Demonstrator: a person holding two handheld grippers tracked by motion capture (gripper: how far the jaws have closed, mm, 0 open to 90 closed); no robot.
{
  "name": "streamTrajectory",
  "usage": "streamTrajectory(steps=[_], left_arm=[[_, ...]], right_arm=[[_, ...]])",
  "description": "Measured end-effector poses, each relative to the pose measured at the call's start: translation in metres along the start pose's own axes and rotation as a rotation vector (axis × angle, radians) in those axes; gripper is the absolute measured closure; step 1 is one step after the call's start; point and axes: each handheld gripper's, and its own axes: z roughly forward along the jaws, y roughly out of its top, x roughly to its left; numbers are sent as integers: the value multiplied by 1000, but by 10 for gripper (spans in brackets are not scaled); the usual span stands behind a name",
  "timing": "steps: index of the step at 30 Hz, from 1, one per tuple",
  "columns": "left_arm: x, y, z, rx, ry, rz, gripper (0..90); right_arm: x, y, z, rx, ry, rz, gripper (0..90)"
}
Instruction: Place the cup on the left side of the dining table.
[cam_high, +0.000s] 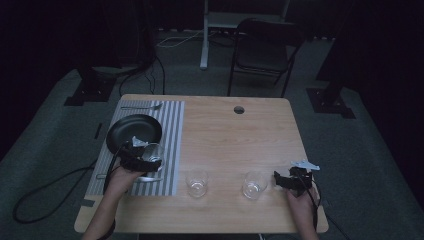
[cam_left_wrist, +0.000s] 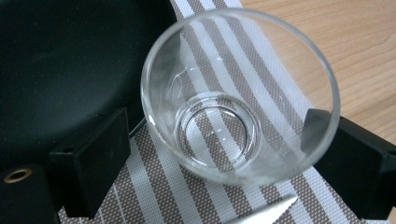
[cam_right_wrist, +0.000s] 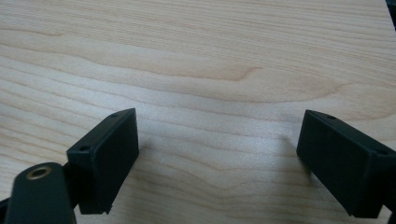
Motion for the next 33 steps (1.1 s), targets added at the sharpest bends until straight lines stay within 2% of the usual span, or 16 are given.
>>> streamTrajectory(steps=[5,10,15,18,26,33], left_arm=[[1,-7,-6,-45,-5,-22,65],[0,-14,-13,-75,13,-19,65],[2,-24,-15,-82,23,-31,65],[4,-30,-16,-71,20,-36,65],[9,-46,-21,-83,57,-80,65],[11,-59,-24,-93,95,-88,65]], right_arm=[[0,0,0,0,0,0,124],[0,0,0,0,0,1,124],[0,0,0,0,0,0,124],[0,0,0,1,0,1,124],[0,0,0,1,0,2,124],[0,0,0,1,0,1,124]])
